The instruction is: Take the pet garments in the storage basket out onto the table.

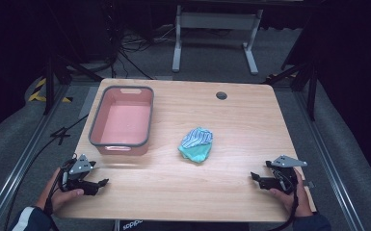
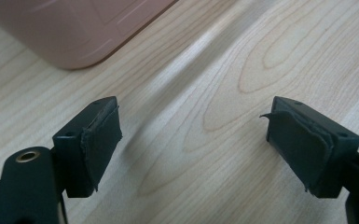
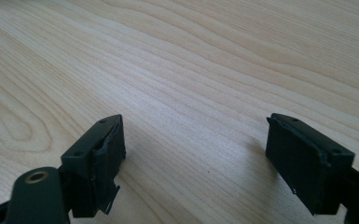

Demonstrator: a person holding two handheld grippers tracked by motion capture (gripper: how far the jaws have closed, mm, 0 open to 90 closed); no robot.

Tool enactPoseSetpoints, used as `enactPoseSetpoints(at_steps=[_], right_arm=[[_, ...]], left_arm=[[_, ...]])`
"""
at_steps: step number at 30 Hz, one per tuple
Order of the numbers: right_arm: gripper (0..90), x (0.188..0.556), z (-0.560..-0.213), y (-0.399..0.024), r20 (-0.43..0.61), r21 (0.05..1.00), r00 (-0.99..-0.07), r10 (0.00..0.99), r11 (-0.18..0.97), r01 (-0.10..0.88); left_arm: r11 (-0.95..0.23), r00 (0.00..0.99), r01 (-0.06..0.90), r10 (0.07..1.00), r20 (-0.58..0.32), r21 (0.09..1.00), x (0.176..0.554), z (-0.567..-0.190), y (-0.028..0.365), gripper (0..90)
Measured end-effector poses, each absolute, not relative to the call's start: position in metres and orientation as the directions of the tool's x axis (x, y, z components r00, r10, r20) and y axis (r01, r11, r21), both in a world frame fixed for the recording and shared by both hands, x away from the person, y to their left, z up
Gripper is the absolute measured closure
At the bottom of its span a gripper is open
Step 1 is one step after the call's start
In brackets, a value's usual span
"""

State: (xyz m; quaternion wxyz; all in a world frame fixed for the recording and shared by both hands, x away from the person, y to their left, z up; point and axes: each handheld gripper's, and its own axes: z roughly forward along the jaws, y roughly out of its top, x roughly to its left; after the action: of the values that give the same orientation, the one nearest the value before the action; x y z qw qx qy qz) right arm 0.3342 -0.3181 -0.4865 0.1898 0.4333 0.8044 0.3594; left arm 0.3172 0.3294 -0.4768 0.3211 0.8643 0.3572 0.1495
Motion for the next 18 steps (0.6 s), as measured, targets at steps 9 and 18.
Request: enactPoseSetpoints(at_steps=[9, 18], right_arm=[[20.5, 0.3338, -0.4865, -0.318, 0.007, 0.743, -0.556, 0.831, 0.368, 0.559], [20.3, 0.334, -0.4865, -0.3181, 0.006, 0.743, -0.555, 0.832, 0.368, 0.559]], left_arm=[[-0.477, 0.667, 0.542, 0.745, -0.009, 0.692, 0.3133, -0.4823, 0.3325, 15.8], [-0.471, 0.663, 0.546, 0.748, -0.013, 0.693, 0.3129, -0.4825, 0.3322, 15.7]])
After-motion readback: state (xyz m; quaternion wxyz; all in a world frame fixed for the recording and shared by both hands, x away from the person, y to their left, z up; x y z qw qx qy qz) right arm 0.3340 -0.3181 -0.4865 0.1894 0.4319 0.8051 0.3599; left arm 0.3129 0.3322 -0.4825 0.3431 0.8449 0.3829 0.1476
